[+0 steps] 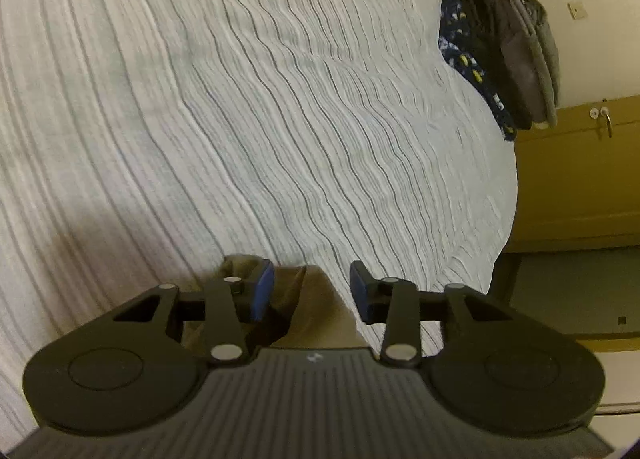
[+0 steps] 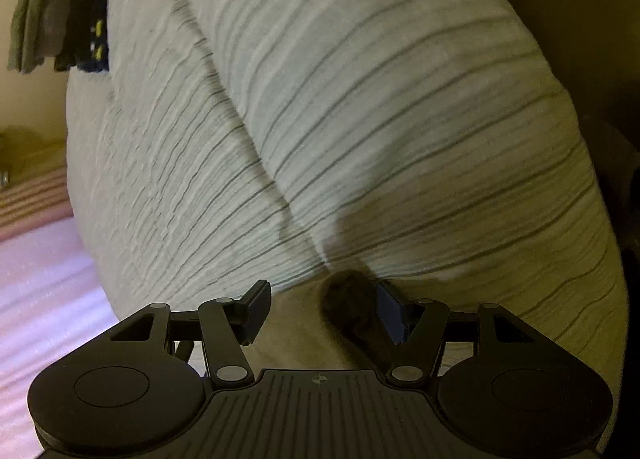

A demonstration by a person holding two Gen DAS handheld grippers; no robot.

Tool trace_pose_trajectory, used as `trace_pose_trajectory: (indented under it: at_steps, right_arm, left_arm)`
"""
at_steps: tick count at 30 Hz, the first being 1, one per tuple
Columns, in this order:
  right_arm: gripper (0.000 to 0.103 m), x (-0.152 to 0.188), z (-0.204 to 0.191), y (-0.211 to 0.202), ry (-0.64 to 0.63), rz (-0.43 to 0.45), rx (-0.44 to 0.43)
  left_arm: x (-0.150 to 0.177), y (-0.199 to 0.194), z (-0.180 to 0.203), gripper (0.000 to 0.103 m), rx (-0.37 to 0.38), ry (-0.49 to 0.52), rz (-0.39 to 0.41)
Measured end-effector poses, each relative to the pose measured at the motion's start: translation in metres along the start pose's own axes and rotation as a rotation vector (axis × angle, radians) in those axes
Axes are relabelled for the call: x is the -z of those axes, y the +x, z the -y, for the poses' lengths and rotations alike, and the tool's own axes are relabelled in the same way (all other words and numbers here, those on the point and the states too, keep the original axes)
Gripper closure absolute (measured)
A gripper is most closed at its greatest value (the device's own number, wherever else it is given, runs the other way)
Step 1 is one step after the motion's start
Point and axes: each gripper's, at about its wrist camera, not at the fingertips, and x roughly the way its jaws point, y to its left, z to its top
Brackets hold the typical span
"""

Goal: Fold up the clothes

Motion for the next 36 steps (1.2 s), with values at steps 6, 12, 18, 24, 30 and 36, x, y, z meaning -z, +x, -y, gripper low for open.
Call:
trace_pose_trajectory:
  at_steps: [6,12,18,24,30,36]
  right_arm:
    - [0.099,0.001,0.015,-0.008,0.028,0.049,-0.016]
    - [0.102,0.008,0.015,-0.007,0.014,0.115,0.001]
    - [0.103,0.007,0.011,-0.008,-0.001,0.154,0.026]
    - [0.102,0.01,-0.043,-0.028,-0.576,0.303,0.143]
    - [0.044,0.055,-0.07,-0.052,-1.151,0.29,0.118]
    - [0.077,0.137,-0.049,-0.016,-1.606,0.015,0.096]
  left_arm:
    - [0.01,-0.004,0.006,0.1,0.01,0.101,0.054]
    - [0.025,-0.005,-0.006,0.1,0.023,0.143,0.176]
    - [0.045,-0.008,-0.006,0.1,0.009,0.132,0.278]
    - [0.052,-0.041,0.004,0.099,-0.109,0.192,0.38]
    - [0.119,-0.095,0.0,0.101,-0.185,0.259,0.402]
    - [0.179,-0.068,-0.007,0.103,-0.169,0.286,0.321]
